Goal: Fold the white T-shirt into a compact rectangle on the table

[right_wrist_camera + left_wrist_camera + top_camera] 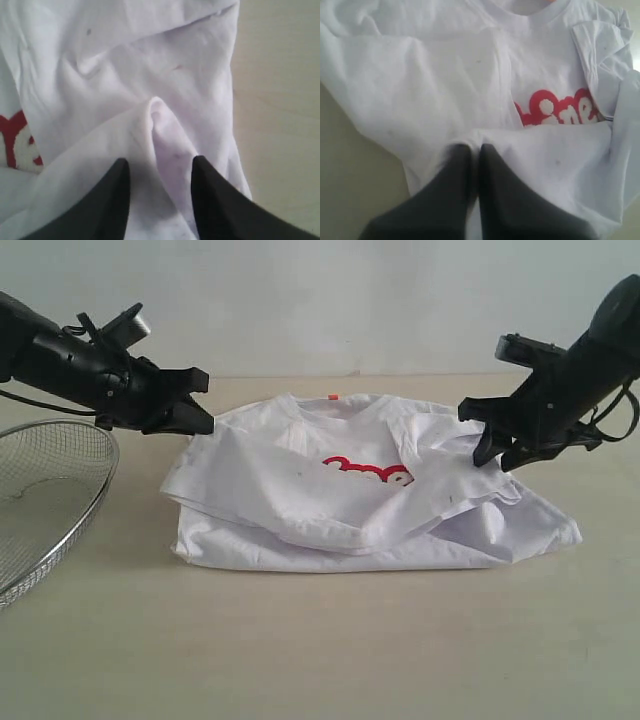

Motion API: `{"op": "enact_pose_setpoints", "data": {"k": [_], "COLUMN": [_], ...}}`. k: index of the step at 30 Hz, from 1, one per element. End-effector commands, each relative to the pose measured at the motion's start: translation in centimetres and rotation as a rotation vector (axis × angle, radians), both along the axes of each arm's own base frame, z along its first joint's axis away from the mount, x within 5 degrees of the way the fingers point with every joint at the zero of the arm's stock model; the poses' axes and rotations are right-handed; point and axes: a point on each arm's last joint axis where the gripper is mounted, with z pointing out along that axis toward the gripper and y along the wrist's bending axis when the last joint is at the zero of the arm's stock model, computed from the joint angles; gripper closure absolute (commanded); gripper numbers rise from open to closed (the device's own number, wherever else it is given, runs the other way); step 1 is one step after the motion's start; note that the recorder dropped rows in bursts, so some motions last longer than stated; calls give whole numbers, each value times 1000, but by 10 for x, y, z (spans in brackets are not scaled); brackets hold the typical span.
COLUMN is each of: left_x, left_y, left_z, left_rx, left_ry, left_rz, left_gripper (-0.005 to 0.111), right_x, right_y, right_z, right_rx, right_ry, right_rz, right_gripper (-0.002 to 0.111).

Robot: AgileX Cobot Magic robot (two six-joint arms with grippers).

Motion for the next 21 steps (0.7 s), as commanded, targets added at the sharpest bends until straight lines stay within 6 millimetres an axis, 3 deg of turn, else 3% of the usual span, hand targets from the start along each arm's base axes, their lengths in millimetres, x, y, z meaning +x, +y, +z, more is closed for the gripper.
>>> {"op": "enact_pose_setpoints", "data": {"k": [1,7,21], "left_x": [0,-2,-13], "left_y": [0,-2,-7], "left_z": [2,3,5], "left_rx": [-12,-31,-97], "left_ry": [1,23,114], "left_rz": [0,-23,-97], "left_gripper": [102,102,102], "right_x": [-1,0,-10], "right_y": [-1,3,11], "right_z": [8,11,38], "right_rx": [0,52,122], "right_ry": [-7,-15,-5], "right_rz": [11,-25,9], "right_gripper": [70,70,70]}}
